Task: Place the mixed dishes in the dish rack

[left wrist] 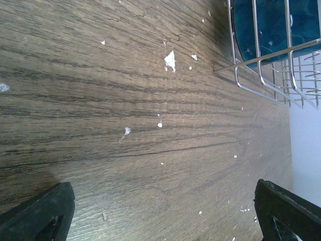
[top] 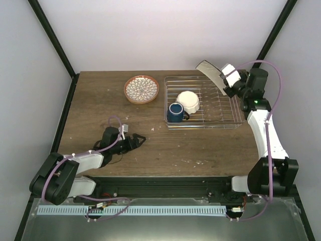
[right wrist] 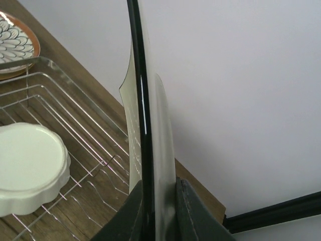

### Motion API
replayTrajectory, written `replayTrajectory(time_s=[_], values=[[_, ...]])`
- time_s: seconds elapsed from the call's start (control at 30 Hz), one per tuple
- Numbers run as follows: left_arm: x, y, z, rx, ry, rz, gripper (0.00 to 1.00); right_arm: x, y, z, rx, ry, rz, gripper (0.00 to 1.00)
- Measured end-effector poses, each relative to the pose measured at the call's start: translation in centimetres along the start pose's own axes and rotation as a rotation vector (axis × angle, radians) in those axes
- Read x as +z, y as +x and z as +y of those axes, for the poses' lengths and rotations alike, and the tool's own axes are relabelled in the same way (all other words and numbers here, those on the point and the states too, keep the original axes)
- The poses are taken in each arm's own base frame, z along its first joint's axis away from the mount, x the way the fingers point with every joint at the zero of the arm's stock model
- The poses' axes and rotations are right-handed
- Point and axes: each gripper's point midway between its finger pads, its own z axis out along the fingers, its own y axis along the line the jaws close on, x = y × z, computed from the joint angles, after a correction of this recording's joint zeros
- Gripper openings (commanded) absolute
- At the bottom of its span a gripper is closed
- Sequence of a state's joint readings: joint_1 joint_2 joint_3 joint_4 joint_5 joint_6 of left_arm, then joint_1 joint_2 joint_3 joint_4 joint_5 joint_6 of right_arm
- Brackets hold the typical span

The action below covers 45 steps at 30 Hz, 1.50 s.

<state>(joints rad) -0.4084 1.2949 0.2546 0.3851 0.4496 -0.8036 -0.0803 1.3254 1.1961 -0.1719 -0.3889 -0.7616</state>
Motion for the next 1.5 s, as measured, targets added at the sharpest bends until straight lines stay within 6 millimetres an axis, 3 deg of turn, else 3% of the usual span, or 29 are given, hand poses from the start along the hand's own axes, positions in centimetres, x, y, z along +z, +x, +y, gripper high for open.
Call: replayTrajectory(time_s=[0.73, 1.07, 1.5], values=[[0.0, -2.9, -0.1, 0.001, -0.15, 0.027, 1.0, 0.7, 2.5, 1.0, -0.274, -0.102, -0.005, 0.01], [-0.1, -3.6, -0.3, -0.001, -0.17, 0.033, 1.0, 1.8, 4.3, 2.9, -0.302, -0.22, 0.002, 0.01], [-0.4, -4.1, 0.4, -0.011, -0.189, 0.024, 1.0, 2.0, 3.5, 3.1, -0.346, -0.282, -0.044, 0.01]])
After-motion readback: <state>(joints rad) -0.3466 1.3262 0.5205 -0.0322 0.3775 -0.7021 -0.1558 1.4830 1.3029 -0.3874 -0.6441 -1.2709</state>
